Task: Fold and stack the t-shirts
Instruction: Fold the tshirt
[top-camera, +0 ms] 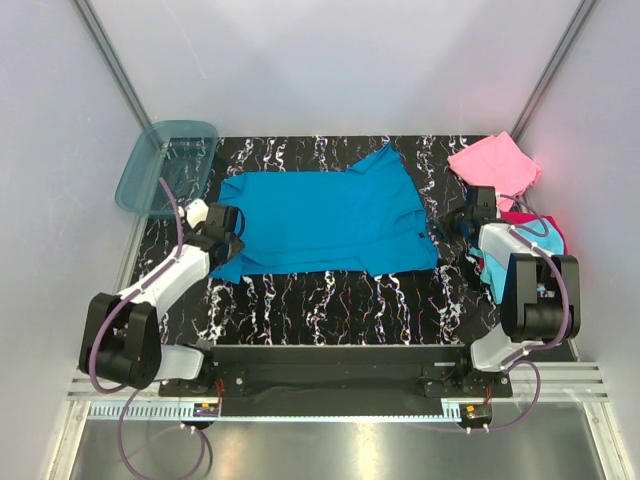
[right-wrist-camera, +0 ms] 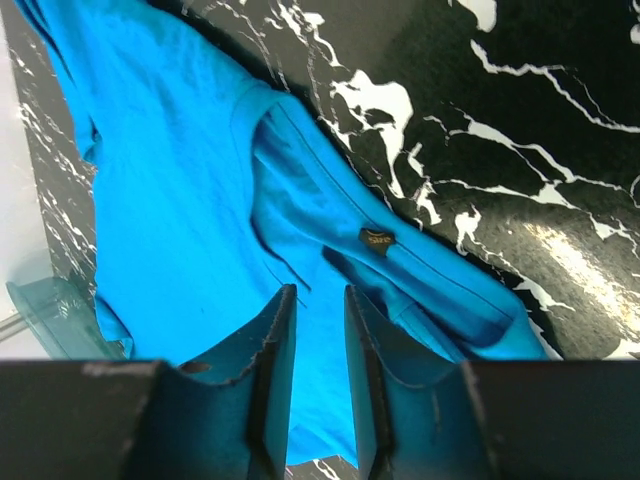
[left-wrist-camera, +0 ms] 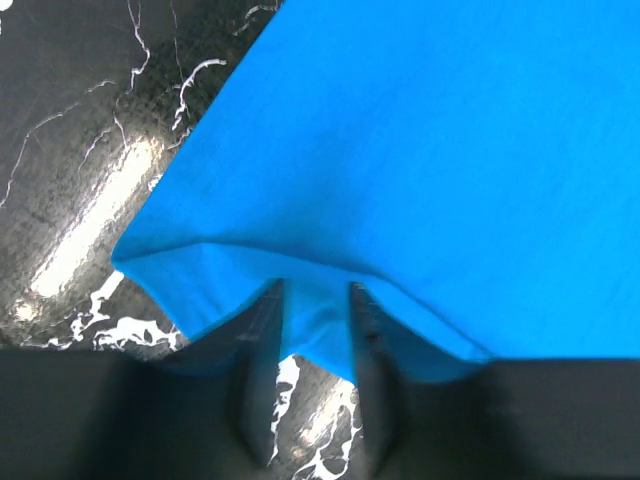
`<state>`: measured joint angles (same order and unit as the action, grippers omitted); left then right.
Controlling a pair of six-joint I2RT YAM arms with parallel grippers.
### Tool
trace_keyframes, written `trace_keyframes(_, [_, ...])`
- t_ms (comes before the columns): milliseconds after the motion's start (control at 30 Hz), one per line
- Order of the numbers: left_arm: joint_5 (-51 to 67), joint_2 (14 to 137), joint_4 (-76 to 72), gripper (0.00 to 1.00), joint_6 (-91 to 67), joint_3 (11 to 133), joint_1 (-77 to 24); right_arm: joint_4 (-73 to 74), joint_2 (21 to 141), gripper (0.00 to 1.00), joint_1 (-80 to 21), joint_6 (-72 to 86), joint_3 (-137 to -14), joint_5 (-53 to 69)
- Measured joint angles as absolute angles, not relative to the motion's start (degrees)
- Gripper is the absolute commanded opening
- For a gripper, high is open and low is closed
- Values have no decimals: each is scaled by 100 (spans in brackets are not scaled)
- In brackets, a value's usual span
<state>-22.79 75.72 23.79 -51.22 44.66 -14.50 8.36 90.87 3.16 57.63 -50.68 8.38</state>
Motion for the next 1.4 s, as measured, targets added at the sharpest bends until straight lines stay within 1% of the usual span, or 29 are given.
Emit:
trace_keyframes(100, [-2314,7607,2381,48,-5113,4512,-1450,819,8997,34,316,5728,-5092,792])
trace_keyframes(200, [-2320,7572,2383,49,-5109,4541,-1450,832,8611,34,316,5719,-5087,738])
trace_keyframes(300, [-2311,7378,2432,49,-5092,4543,-1450,788,7872,34,316,5706,-5083,720])
trace_keyframes(400, [-2250,7000,2456,49,-5092,4532,-1459,631,7122,34,296,5704,-5046,794])
trace_keyframes(500, [-2215,6438,2429,49,-5153,4366,-1597,443,6630,34,235,5699,-4823,864])
trace_keyframes(600, [-2209,6005,2414,49,-5299,3999,-1929,412,6482,34,152,5662,-4407,908])
trace_keyframes(700, [-2189,5854,2440,49,-5468,3533,-2206,475,6473,34,139,5605,-3962,915])
trace_keyframes(900, [-2191,5721,2552,49,-5730,2775,-2320,742,6163,33,139,5448,-3548,910])
trace_keyframes(1133, [-2324,5631,2591,49,-5743,2687,-2327,735,5677,32,139,5330,-3492,915])
trace_keyframes(1400, [-2425,6276,2349,49,-5671,2740,-2331,982,5231,31,139,5227,-3336,913])
